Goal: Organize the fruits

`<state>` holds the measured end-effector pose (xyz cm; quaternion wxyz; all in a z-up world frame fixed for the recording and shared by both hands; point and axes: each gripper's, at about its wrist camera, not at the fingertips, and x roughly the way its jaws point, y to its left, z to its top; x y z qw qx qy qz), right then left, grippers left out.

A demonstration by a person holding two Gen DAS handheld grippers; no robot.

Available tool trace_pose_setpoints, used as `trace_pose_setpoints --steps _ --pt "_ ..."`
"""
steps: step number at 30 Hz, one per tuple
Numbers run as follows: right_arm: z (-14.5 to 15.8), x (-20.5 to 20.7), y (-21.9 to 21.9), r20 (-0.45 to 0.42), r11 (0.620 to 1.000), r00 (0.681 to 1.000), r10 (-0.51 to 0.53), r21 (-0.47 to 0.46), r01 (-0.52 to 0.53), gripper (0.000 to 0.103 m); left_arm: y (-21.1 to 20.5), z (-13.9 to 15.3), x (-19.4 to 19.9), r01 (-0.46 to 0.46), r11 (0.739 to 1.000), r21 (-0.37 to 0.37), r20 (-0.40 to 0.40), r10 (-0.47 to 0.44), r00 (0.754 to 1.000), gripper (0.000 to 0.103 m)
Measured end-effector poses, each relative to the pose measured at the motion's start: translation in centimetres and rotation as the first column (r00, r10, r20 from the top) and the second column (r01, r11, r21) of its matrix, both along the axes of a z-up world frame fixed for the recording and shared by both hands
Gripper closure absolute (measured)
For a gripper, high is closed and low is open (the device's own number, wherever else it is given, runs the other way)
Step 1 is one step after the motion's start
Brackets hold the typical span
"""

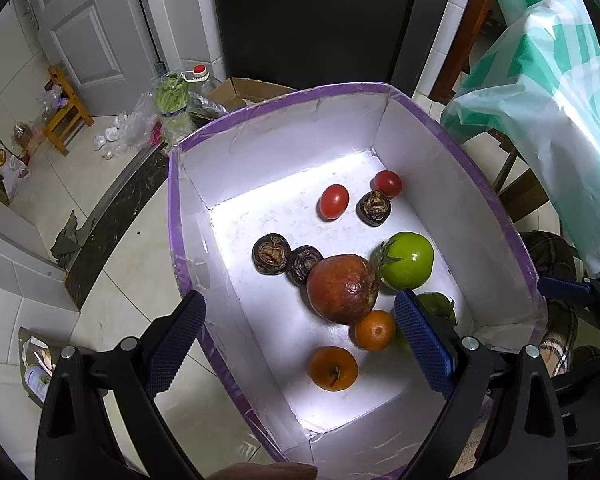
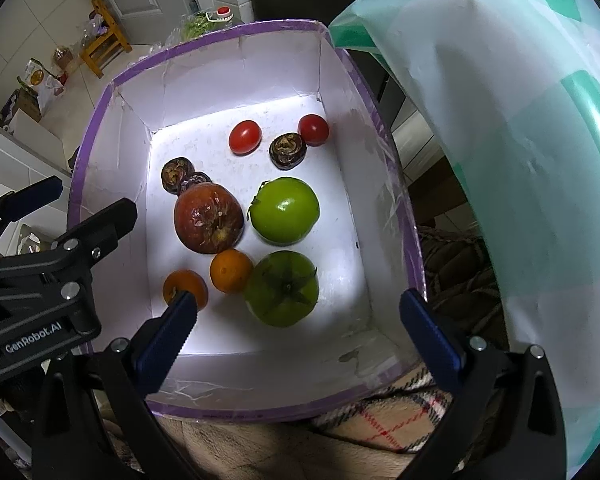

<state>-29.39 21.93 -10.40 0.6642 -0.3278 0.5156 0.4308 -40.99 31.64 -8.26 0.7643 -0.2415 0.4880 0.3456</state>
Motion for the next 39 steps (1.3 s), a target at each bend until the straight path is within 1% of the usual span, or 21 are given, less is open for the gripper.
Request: trace_pose_setpoints --steps 23,29,39 --pt "-0.22 -0.02 0.0 -0.002 1.0 1.0 0.002 -0.007 -0.002 0.002 0.04 -0.05 0.04 -0.001 1.0 -0.001 -0.001 0.001 1.0 0.011" --pt "-0.29 0.01 0.08 -0.002 1.0 1.0 0.001 -0.009 -0.001 0.002 0.1 -0.05 -0.27 -0.018 1.0 -0.002 0.005 0.018 1.0 0.011" --pt "-0.6 0.02 0.03 -0.002 1.0 1.0 0.004 -0.015 -0.004 0.002 -0.09 0.03 -0.25 -0.019 1.0 0.0 0.007 0.019 1.0 0.011"
